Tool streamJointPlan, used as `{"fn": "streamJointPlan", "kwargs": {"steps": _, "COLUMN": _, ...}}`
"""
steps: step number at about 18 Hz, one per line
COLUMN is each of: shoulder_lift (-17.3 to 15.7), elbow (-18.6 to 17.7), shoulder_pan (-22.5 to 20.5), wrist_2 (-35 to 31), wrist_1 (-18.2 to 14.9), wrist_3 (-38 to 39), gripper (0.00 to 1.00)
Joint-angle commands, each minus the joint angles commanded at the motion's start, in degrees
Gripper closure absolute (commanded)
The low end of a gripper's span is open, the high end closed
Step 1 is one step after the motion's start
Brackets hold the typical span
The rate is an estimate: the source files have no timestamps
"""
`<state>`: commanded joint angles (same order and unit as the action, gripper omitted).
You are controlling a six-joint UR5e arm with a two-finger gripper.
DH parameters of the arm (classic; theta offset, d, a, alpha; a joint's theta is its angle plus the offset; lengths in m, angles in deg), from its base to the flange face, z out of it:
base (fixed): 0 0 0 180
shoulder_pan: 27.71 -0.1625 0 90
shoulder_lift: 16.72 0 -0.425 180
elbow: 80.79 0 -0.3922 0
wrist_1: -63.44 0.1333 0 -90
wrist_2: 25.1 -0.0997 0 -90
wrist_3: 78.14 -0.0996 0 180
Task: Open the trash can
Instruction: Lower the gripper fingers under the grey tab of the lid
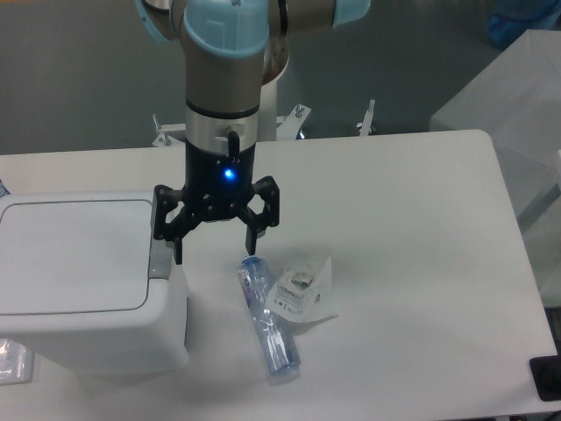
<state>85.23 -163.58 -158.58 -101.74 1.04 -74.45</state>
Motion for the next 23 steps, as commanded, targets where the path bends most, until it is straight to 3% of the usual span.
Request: {"fn": "streamJointPlan", "kwargs": {"steps": 23, "shoulder_lift": 0.35, "elbow": -0.79, "shoulder_pan": 0.79, "wrist_2": -0.09, "wrist_1": 0.09, "wrist_3": 1.5, "gripper": 0.0}}
